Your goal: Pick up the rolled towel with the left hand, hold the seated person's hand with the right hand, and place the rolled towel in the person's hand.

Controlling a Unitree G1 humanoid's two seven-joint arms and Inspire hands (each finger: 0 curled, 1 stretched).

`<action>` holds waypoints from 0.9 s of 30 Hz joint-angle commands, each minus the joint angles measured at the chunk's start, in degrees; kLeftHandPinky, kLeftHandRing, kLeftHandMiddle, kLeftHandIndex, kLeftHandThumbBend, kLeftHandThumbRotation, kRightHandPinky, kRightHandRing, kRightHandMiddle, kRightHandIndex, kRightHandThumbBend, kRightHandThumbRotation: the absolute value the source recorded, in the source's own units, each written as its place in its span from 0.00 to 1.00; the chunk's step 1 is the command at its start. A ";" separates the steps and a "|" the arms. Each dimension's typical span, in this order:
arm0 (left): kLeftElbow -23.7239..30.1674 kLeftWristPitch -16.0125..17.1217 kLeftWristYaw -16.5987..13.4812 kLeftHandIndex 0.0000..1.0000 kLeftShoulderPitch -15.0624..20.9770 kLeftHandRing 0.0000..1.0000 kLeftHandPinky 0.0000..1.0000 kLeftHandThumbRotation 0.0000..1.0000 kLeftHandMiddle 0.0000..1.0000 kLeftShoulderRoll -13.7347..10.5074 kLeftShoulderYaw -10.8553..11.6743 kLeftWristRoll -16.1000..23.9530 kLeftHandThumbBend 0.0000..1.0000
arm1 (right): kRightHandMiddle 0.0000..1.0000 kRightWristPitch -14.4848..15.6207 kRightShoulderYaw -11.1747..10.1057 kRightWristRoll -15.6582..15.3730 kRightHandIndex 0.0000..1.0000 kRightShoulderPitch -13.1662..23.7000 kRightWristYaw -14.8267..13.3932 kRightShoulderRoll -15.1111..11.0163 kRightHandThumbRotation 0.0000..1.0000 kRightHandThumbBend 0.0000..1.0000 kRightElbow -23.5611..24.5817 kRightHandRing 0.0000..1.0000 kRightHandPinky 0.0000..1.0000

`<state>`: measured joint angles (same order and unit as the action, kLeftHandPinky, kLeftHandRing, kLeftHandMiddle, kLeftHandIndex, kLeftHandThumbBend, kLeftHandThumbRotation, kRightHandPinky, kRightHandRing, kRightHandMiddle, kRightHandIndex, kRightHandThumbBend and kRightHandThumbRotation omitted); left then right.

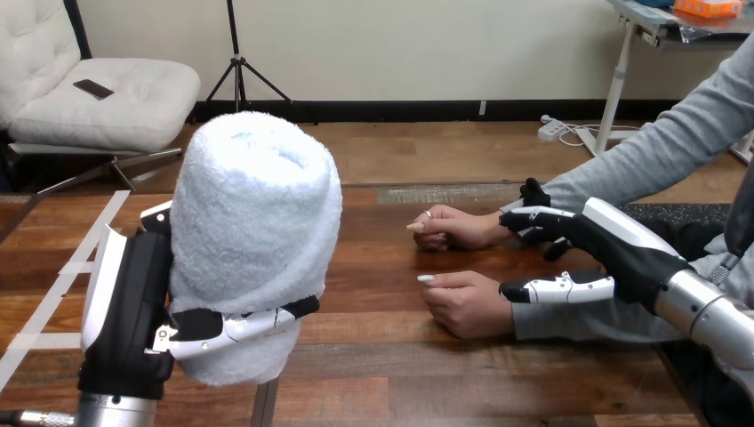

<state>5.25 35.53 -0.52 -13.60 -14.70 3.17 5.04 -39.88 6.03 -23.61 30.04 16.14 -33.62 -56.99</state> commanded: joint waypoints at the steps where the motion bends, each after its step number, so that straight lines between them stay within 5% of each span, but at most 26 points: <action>1: 2.98 1.10 0.00 0.38 2.73 0.30 0.25 0.00 0.36 0.83 1.05 -0.85 0.59 | 0.87 -0.44 0.93 -0.61 0.86 6.31 -1.71 -1.36 0.62 0.95 -1.56 0.85 0.74; 27: 2.48 1.26 0.09 0.38 2.91 0.30 0.25 0.00 0.36 0.92 1.42 -0.87 0.59 | 0.87 0.75 5.08 -2.95 0.86 10.85 -0.38 -2.43 0.67 1.00 -7.04 0.87 0.76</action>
<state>5.24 35.54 -0.16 -13.60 -14.64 3.24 5.06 -39.55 10.59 -26.33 34.98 15.68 -34.22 -63.59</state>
